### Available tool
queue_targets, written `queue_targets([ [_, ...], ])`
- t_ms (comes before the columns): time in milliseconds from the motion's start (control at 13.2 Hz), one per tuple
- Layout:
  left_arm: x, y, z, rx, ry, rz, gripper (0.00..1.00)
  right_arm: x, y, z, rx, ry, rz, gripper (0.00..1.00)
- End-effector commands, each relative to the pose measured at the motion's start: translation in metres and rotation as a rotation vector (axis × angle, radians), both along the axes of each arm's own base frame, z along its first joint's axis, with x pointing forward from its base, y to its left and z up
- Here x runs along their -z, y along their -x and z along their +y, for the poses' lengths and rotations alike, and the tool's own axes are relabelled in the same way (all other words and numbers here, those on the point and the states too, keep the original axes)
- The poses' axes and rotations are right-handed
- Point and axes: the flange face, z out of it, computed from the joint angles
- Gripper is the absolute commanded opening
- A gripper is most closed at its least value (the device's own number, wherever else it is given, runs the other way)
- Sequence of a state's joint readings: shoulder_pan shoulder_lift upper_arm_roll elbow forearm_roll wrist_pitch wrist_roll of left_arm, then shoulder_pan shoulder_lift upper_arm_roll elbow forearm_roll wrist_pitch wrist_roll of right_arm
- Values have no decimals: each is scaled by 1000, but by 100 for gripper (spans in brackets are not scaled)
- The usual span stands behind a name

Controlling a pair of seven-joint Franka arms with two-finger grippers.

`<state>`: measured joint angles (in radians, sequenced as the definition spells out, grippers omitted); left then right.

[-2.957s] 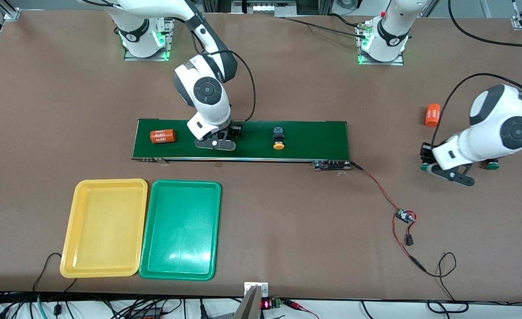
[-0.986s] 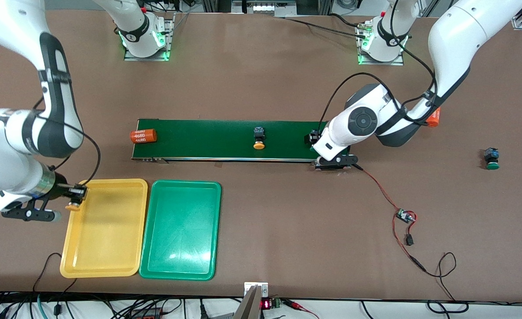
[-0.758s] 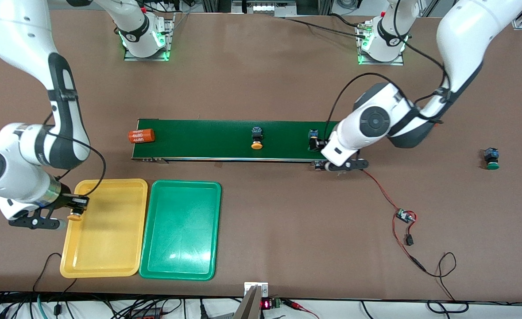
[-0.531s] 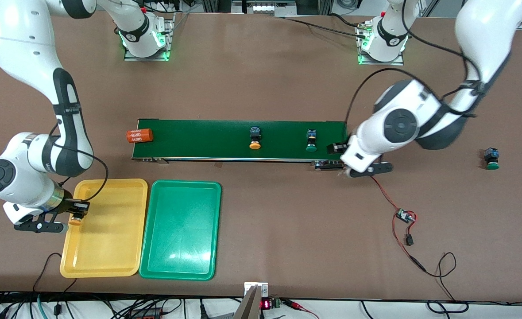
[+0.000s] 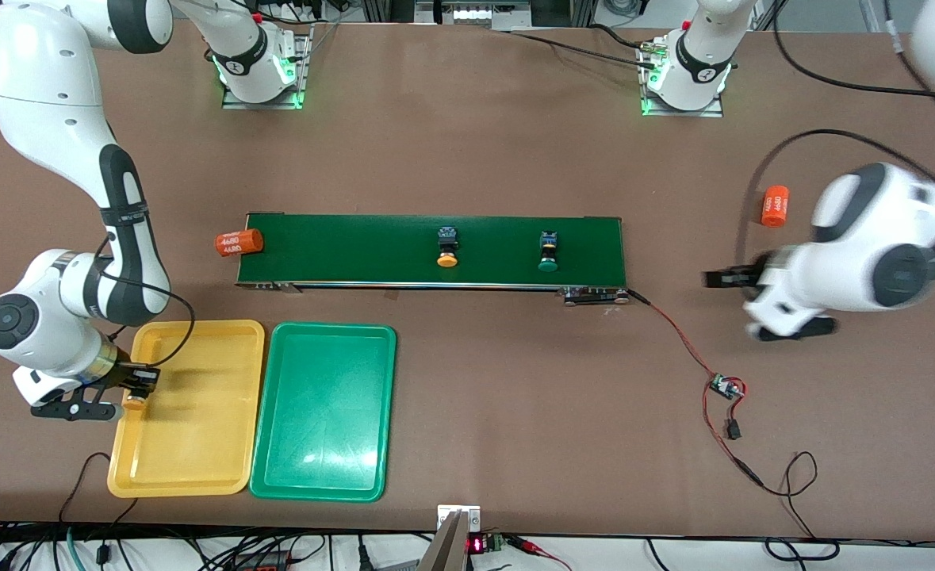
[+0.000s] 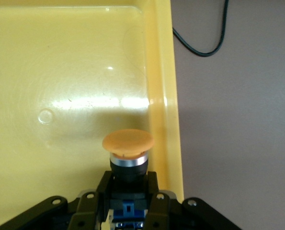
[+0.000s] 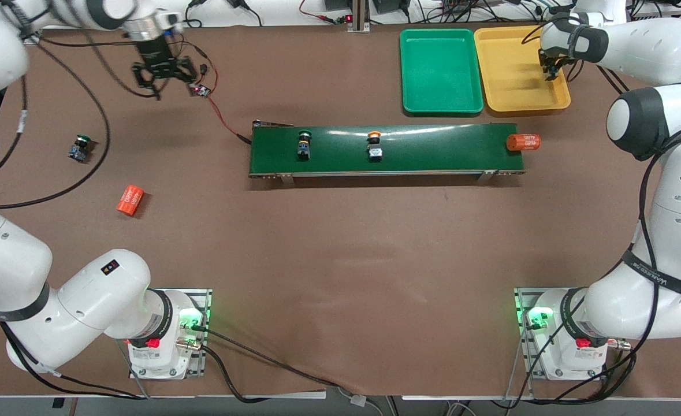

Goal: Sort buttons by color to trays

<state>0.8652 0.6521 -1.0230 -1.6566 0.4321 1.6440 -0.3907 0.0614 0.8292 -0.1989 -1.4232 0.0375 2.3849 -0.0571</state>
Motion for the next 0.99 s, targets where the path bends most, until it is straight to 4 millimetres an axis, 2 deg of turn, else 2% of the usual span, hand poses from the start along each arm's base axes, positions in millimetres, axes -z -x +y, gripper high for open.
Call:
queue_targets([
  [0,20,4,75,58,-1,7,100,4,-7,12,-12,-20,-15,27],
  [76,21,6,95,100,-27,2,100,7,-7,15,-5,-24,-13,27],
  [227,24,19,157,142,-54,-2,100,8,-7,25,7,-29,-14,28],
  [303,32,24,181,158,-45,-16,100,7,-8,28,6,-31,-16,30],
  [379,37,33,216,169,-37,-43,100,7,-8,29,3,-32,-16,41],
  [455,40,40,240,194,-30,-66,100,8,-8,32,-4,-33,-14,74],
  [531,52,48,267,219,-34,-80,100,8,-8,40,-14,-34,-14,100],
  [758,90,67,312,300,-24,-139,100,2,-9,50,-24,-38,-17,100],
  [910,112,75,322,352,-27,-198,100,-18,-6,62,-25,-59,-5,100],
])
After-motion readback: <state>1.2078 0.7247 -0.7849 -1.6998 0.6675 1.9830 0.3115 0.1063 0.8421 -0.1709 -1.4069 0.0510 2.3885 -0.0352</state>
